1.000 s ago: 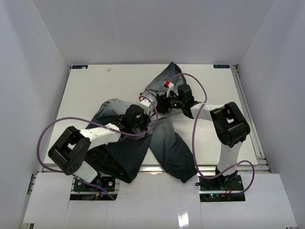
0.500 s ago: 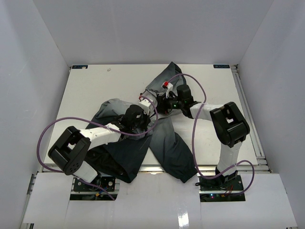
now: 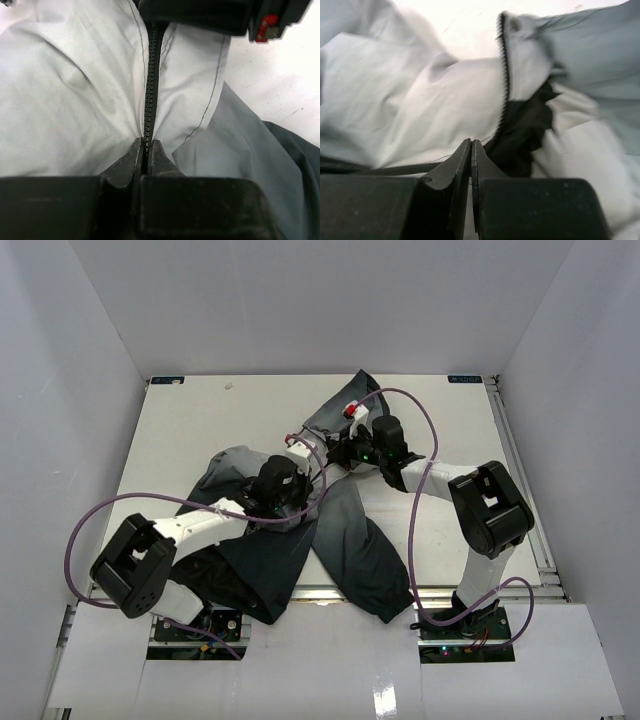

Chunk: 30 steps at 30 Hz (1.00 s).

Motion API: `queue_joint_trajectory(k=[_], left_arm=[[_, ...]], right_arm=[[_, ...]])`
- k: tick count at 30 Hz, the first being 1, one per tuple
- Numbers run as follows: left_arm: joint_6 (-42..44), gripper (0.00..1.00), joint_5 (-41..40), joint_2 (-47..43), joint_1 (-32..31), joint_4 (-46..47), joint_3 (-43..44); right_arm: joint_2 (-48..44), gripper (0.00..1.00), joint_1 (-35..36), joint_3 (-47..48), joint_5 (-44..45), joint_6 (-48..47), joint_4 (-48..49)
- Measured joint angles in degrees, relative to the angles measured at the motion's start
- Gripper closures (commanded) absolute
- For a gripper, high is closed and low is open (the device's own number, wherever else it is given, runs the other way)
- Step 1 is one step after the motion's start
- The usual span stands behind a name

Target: Zip up the jacket

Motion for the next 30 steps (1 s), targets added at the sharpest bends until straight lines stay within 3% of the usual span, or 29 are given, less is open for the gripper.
queue_joint_trajectory(k=[15,30], left_arm=[[-1.07,1.00,-0.90,-8.17,0.02,-3.72,0.00],[-1.92,1.00,-1.87,-14.25,-0.09,-4.07,-1.43]], right_arm=[[-0.26,0.92,-2.15,3.78,7.98,1.69,3.49],[4.87,0.92,-8.59,14.61,5.28,3.67,2.78]])
